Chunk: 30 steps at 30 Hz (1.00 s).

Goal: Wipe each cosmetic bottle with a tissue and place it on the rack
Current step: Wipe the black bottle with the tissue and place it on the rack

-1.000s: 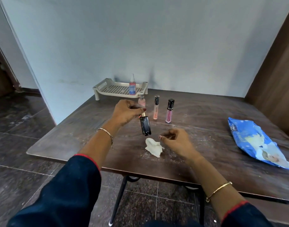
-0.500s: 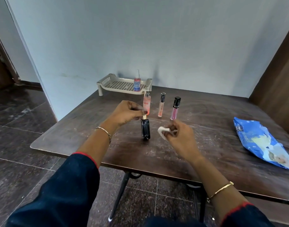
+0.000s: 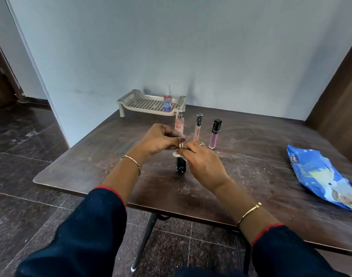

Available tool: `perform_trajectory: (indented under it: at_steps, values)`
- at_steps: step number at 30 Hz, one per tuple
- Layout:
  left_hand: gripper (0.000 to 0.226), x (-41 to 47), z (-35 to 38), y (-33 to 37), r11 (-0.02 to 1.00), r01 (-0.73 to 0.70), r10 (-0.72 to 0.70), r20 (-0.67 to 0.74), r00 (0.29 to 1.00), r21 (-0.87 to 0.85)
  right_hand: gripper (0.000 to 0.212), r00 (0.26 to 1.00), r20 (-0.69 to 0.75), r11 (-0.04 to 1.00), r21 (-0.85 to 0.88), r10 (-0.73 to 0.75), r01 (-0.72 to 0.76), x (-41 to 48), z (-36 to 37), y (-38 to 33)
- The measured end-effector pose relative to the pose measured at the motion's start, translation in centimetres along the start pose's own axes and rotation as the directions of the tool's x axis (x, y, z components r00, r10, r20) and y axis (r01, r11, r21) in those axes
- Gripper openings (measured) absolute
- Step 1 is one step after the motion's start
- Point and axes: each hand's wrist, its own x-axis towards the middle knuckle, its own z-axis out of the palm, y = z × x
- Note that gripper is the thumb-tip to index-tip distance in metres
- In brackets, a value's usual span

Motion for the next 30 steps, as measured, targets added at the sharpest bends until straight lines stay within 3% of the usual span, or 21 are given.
perform_trajectory:
  at_steps: [16,18,20,23,30]
  values:
    - [0.009,0.4,0.4,0.6,0.998,0.058,-0.058,0.011,0.998,-0.010,0.023,0.960,0.255,0.993,0.068,-0.114,0.099,-2.7,-0.2,-0.6]
    - [0.009,0.4,0.3,0.5,0.998,0.063,-0.063,0.023,0.998,0.003,0.019,0.976,0.208,0.989,0.145,-0.060,0.030,-3.0,-0.5,-0.1]
    - [0.008,0.5,0.1,0.4,0.998,0.067,-0.067,0.032,0.997,0.017,0.015,0.997,0.061,0.974,0.218,0.041,-0.054,-2.6,-0.9,0.8]
    - [0.007,0.5,0.1,0.2,0.998,0.061,-0.062,0.025,0.998,0.034,0.016,0.985,-0.083,0.973,0.191,0.151,-0.133,-1.1,-1.4,1.6]
    - [0.011,0.2,0.4,0.4,0.999,0.044,-0.044,0.025,0.999,0.009,0.021,0.996,-0.048,0.995,0.060,0.081,-0.078,-0.9,0.0,-0.2]
